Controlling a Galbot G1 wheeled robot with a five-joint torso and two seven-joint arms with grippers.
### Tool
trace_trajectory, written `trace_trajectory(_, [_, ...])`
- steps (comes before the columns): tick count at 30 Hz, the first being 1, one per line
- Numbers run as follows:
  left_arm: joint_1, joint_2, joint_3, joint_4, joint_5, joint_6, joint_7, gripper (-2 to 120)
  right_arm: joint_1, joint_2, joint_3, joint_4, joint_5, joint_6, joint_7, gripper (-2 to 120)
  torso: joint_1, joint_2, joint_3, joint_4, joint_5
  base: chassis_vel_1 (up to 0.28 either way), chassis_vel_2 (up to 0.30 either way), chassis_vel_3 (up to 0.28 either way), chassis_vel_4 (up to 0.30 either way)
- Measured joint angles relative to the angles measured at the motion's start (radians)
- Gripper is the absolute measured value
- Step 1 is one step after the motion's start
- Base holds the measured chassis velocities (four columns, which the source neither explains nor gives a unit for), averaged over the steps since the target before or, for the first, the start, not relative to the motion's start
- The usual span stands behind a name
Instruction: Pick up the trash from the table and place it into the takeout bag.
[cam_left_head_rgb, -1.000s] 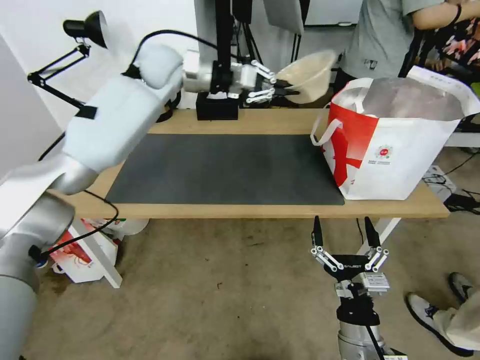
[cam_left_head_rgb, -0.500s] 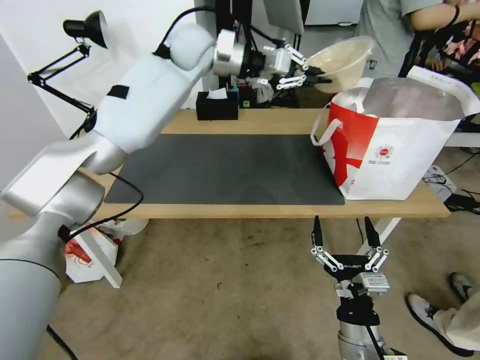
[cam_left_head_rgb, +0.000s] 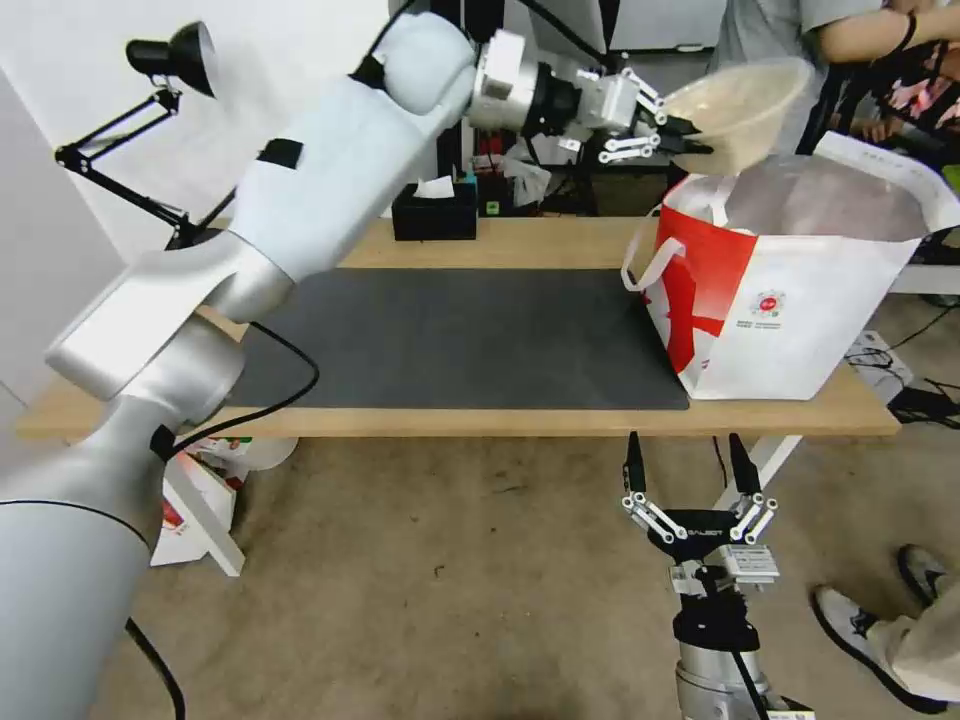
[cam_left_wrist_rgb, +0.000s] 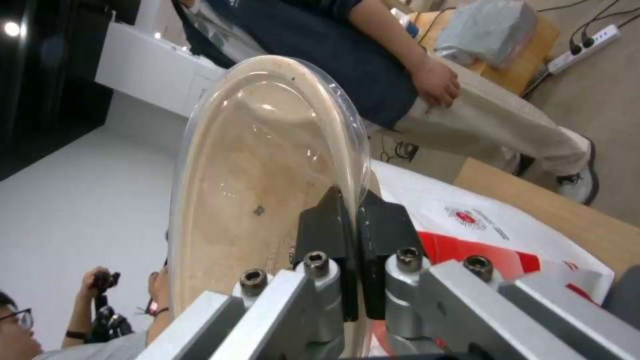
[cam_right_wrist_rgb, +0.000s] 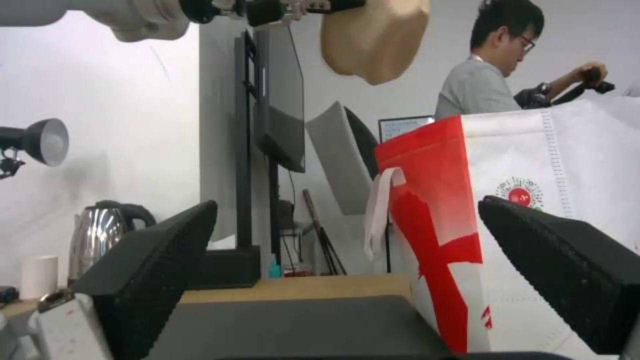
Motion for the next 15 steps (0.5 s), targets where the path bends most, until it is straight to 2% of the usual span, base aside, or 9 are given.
trace_trajectory(4, [0.001,-0.022,0.001,0.015,0.011,-0.006,-0.001,0,0.000,0.000,0.000,0.000,0.000,0.000,0.000,100,0.000,0.000,0.000,0.0002,0.0000,0.000,0.000,0.000,0.000])
trace_trajectory(15, [0.001,-0.150,-0.005,0.117,0.060,-0.038,0.000,0,0.000,0.000,0.000,0.000,0.000,0.000,0.000,100,0.000,0.000,0.000,-0.0001,0.0002,0.000,0.000,0.000,0.000])
